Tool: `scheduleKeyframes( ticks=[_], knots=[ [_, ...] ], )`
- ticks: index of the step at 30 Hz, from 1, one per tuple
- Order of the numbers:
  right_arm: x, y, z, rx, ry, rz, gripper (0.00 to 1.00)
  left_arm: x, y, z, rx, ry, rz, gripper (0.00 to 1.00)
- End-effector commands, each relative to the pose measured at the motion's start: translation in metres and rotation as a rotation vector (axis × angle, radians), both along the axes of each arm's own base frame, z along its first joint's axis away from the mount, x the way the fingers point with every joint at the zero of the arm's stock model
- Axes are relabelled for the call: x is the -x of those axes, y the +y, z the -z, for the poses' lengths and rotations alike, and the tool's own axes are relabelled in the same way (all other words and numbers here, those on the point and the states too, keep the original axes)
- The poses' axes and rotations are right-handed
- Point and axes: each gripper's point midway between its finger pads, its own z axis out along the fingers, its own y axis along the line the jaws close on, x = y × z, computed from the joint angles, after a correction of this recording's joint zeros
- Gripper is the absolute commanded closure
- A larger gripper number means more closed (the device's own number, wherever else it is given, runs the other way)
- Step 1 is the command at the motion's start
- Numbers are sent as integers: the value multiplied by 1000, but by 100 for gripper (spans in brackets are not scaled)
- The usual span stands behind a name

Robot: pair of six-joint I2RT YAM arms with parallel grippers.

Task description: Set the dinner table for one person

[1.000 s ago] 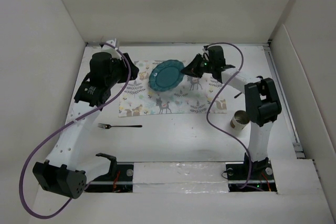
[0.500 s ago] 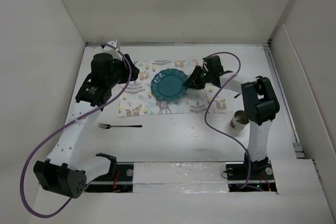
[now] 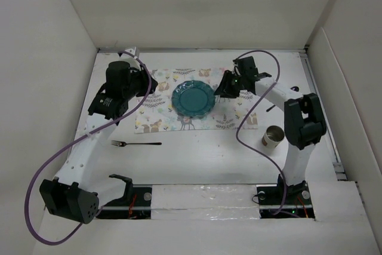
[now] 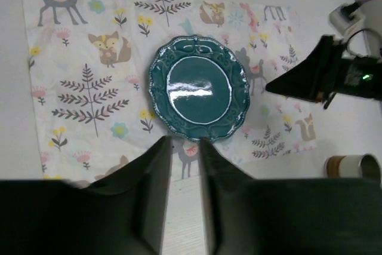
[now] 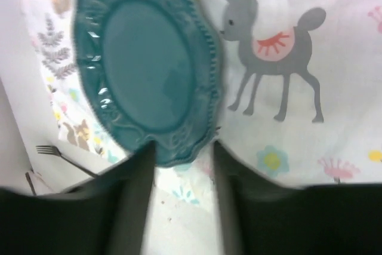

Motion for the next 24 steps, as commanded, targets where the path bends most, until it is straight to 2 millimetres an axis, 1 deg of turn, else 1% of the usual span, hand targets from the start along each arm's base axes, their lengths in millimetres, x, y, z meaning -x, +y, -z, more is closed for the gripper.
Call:
scheduleKeyframes(
  ticks=[1, 2, 3, 4, 5, 6, 7, 8, 9, 10, 11, 12, 13, 14, 15, 16, 17, 18, 19, 20, 21, 22, 24],
  knots=[
    [-5, -27, -87, 53, -214, -8, 64, -2, -10, -16, 35, -51, 53, 85],
    [4, -33, -92, 83, -227, -17, 74, -2, -12, -15, 33, -48, 64, 92],
    [6, -49, -97, 122, -246, 20, 95, -3, -13, -17, 33, -49, 74, 100],
    [18, -58, -123, 136, -306, 36, 100, -2, -15, -17, 34, -44, 87, 100],
    [33, -76, -112, 182, -272, 61, 100, 0, -20, -16, 45, -39, 118, 100],
    [40, -97, -113, 235, -274, 122, 100, 0, -22, -17, 49, -43, 131, 100],
    [51, -107, -112, 267, -268, 150, 100, 1, -25, -16, 55, -38, 146, 100],
    [79, -127, -109, 302, -224, 211, 100, 2, -29, -15, 64, -35, 172, 100],
    [88, -151, -105, 390, -209, 308, 100, 2, -31, -12, 66, -33, 184, 100],
    [102, -164, -102, 417, -189, 353, 100, 3, -33, -12, 68, -34, 197, 100],
    [124, -174, -110, 412, -188, 407, 100, 4, -35, -8, 70, -28, 214, 100],
    [140, -185, -94, 451, -157, 442, 100, 4, -36, -2, 63, -21, 220, 100],
    [149, -190, -91, 442, -151, 469, 100, 4, -35, 3, 46, -16, 229, 100],
    [162, -192, -92, 418, -156, 486, 100, 3, -35, 13, 33, 7, 233, 99],
    [171, -199, -79, 427, -113, 511, 98, 4, -37, 20, 23, 27, 242, 93],
    [176, -202, -73, 429, -88, 523, 93, 4, -36, 25, 13, 34, 240, 89],
    [183, -202, -67, 436, -57, 520, 86, 7, -41, 31, -5, 42, 246, 85],
    [185, -205, -62, 440, -29, 529, 73, 11, -44, 34, -18, 53, 252, 77],
    [189, -205, -59, 447, -4, 524, 67, 14, -49, 37, -35, 59, 260, 74],
    [192, -203, -56, 446, 18, 518, 62, 14, -48, 43, -77, 60, 243, 71],
    [193, -200, -51, 439, 43, 504, 55, 21, -58, 51, -126, 73, 249, 68],
    [193, -199, -50, 439, 52, 500, 55, 28, -67, 53, -133, 79, 283, 68],
    [190, -197, -47, 432, 52, 496, 54, 32, -70, 61, -169, 91, 271, 67]
  ],
)
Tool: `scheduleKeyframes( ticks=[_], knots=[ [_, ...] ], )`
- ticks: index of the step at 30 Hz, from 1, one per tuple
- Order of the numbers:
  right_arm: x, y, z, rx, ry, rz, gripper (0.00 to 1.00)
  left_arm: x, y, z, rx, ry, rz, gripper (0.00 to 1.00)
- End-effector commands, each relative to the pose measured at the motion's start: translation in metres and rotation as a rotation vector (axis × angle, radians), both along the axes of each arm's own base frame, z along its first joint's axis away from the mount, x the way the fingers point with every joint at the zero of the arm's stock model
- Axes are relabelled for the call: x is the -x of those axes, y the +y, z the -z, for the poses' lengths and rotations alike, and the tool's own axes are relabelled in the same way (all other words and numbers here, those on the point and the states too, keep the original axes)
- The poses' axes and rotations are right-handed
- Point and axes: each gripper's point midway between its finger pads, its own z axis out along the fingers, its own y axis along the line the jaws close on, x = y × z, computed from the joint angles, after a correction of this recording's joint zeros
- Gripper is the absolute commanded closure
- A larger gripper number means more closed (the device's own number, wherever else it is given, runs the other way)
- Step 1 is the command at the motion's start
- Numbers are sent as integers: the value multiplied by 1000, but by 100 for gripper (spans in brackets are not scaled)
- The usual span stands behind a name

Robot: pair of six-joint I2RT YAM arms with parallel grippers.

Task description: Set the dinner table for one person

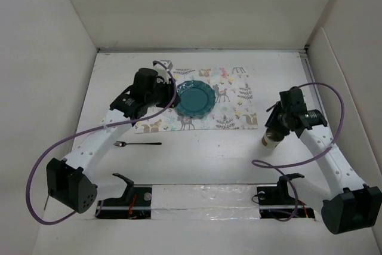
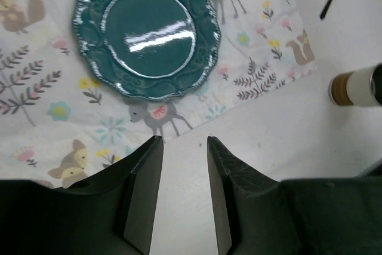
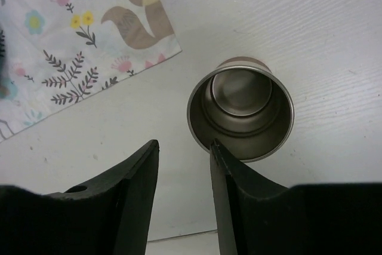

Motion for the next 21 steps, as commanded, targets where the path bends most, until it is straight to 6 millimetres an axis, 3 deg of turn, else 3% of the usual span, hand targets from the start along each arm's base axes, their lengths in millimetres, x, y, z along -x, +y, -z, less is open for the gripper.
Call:
scheduleKeyframes(
  ticks=[1, 5, 11, 16, 17, 18, 21],
  knots=[
    [0, 0, 4, -10, 10, 21, 54, 7, -3, 6, -60, -22, 6, 67],
    [-12, 2, 16, -7, 26, 19, 54, 15, -11, 7, -6, -17, 39, 67],
    [-28, 5, 39, -9, 62, 27, 63, 24, -11, 9, 13, -11, 55, 66],
    [-36, -7, 46, 42, 41, 96, 80, 40, -19, 14, 67, 21, 111, 67],
    [-37, -8, 48, 50, 51, 100, 84, 46, -20, 23, 78, 50, 117, 67],
    [-35, -12, 53, 71, 76, 113, 99, 50, -23, 23, 88, 53, 131, 67],
    [-40, -17, 37, 106, 54, 139, 100, 60, -21, 31, 68, 66, 136, 67]
  ],
)
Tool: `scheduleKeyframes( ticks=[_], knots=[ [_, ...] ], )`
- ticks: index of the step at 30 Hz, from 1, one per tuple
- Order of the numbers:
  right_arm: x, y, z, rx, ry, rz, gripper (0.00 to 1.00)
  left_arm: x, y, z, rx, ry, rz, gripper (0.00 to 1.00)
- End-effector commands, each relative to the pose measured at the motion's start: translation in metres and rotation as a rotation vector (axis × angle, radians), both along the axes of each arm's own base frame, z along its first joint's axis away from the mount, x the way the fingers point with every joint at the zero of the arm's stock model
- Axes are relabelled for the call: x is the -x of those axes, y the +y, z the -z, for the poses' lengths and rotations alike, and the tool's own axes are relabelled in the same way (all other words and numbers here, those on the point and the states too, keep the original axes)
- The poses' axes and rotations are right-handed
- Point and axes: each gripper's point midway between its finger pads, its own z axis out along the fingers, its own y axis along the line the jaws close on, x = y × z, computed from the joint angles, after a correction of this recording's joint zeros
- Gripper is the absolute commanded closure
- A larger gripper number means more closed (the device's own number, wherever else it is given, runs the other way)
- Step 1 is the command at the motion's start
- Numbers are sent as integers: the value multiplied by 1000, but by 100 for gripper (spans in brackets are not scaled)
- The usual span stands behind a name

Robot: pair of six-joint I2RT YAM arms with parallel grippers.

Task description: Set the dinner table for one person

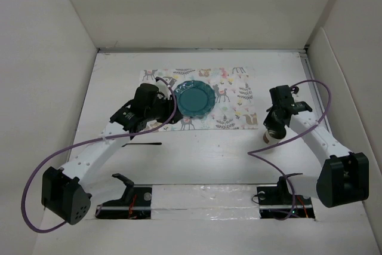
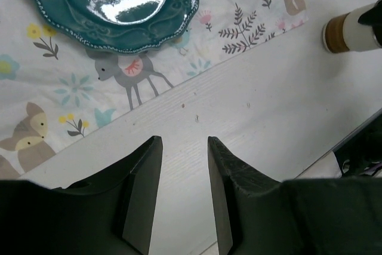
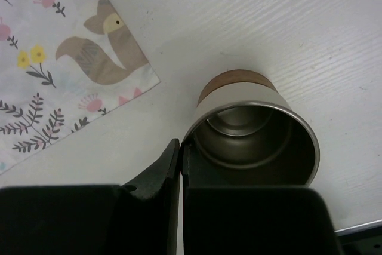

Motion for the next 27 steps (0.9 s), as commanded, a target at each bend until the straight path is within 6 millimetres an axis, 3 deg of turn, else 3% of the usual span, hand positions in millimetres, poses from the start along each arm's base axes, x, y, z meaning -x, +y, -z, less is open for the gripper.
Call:
scheduleKeyframes(
  ticks=[1, 4, 5, 7, 8, 10, 11, 12, 14, 15, 17, 18, 19, 21, 24, 25, 26, 27],
  knots=[
    [-20, -9, -33, 62, -88, 45, 100, 11, -4, -8, 30, -24, 26, 67],
    [-31, -5, -66, 96, -140, 18, 100, 15, -3, -12, 16, -38, 41, 67],
    [-46, 3, -92, 93, -208, -1, 100, 14, -2, -13, 10, -41, 36, 67],
    [-61, 8, -113, 111, -252, -36, 100, 15, -3, -16, 9, -49, 38, 67],
    [-79, 15, -127, 109, -282, -54, 100, 15, -3, -18, 13, -54, 37, 67],
    [-100, 20, -137, 128, -300, -87, 100, 15, -3, -22, 21, -55, 27, 67],
    [-115, 23, -125, 146, -264, -103, 100, 15, -2, -23, 23, -56, 18, 67],
    [-133, 32, -146, 142, -313, -124, 100, 16, -2, -24, 28, -57, 14, 67],
    [-158, 36, -148, 179, -309, -170, 100, 15, 2, -25, 34, -61, -20, 67],
    [-184, 42, -147, 192, -308, -183, 100, 15, 2, -26, 42, -60, -28, 67],
    [-204, 52, -143, 221, -281, -254, 100, 13, 4, -28, 52, -47, -63, 67],
    [-220, 57, -119, 234, -227, -275, 100, 13, 4, -29, 54, -40, -74, 67],
    [-235, 60, -140, 252, -265, -298, 100, 10, 6, -29, 49, -37, -93, 67],
    [-261, 66, -137, 277, -267, -341, 100, 8, 8, -30, 51, -30, -123, 67],
    [-284, 75, -134, 256, -290, -383, 100, 4, 8, -31, 65, -24, -153, 67],
    [-291, 78, -113, 252, -253, -401, 100, 2, 8, -30, 61, -18, -163, 67],
    [-299, 77, -124, 244, -287, -392, 100, 1, 7, -30, 65, -14, -168, 67],
    [-303, 80, -118, 236, -283, -401, 100, 0, 6, -30, 70, -6, -174, 67]
  ],
)
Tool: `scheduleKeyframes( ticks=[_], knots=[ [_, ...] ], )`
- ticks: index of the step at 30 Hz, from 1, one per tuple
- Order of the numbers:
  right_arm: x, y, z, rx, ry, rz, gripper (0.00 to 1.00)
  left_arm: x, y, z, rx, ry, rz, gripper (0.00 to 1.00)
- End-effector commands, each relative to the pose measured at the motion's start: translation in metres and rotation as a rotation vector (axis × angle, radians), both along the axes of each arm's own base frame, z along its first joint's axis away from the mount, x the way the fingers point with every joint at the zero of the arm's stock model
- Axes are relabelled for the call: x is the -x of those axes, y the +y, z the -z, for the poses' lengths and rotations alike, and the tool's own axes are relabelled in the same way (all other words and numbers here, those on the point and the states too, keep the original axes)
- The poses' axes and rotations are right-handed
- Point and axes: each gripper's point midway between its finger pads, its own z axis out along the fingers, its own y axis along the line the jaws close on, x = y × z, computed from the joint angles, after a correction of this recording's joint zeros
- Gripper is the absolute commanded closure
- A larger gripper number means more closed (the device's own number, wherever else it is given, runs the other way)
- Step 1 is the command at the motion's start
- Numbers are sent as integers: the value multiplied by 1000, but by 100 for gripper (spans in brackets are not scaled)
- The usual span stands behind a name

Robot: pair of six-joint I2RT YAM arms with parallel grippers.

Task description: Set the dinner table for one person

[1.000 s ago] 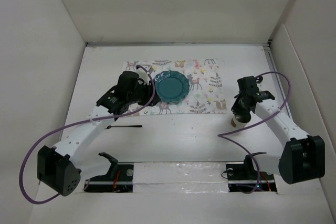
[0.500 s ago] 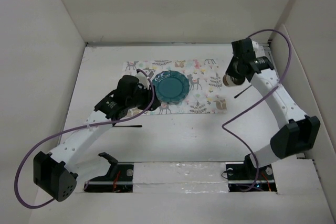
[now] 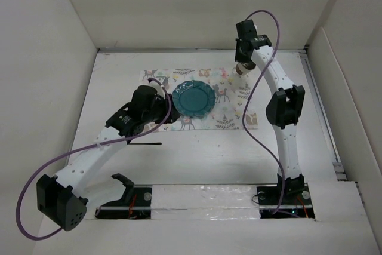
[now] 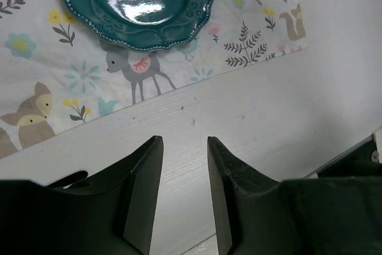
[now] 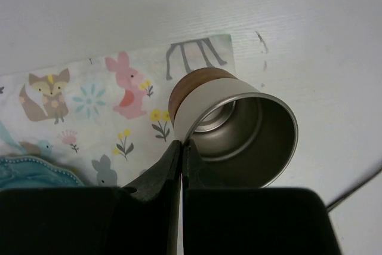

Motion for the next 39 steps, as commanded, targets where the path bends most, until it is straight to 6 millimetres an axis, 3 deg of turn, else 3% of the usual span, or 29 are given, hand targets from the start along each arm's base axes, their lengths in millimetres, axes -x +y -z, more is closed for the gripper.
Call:
scheduleKeyframes(
  ticks=[1, 12, 21, 22, 23, 24, 26, 30, 31, 32, 33, 35, 36, 37, 38, 39],
  knots=[
    [-10, 2, -28, 5, -55, -68, 100, -11, -5, -19, 40, -18, -48, 67],
    [-26, 17, 37, 9, 22, -114, 100, -21, -6, -12, 28, 4, -86, 67],
    [-30, 35, 61, 45, 32, -121, 100, -17, -4, 3, 6, 34, -80, 67],
    [-30, 33, 57, 46, 23, -109, 95, -17, -4, 3, 6, 31, -80, 66],
    [-30, 39, 53, 42, 11, -114, 80, -17, -4, 3, 4, 34, -80, 66],
    [-31, 41, 48, 32, 1, -122, 73, -18, -3, 3, -1, 28, -80, 66],
    [-35, 46, 23, -2, -60, -129, 57, -19, -4, 1, -3, 23, -78, 66],
    [-36, 58, -30, -110, -164, -164, 44, -23, -5, 0, -19, 18, -68, 66],
    [-37, 54, -40, -140, -185, -157, 42, -24, -6, -1, -20, 11, -62, 66],
    [-32, 56, -68, -169, -230, -163, 39, -25, -7, -3, -21, 7, -58, 66],
    [-33, 46, -72, -194, -240, -150, 38, -26, -8, -3, -19, 5, -53, 66],
    [-27, 35, -88, -237, -272, -112, 39, -27, -9, -5, -20, -8, -43, 66],
    [-15, 25, -122, -263, -337, -96, 43, -28, -10, -5, -20, -8, -38, 66],
    [-14, 9, -103, -281, -323, -46, 51, -28, -11, -6, -16, -12, -31, 66],
    [1, -13, -141, -340, -445, 10, 88, -28, -14, -5, -19, -15, -8, 68],
    [1, -13, -141, -341, -446, 10, 88, -28, -14, -5, -19, -15, -7, 68]
  ],
)
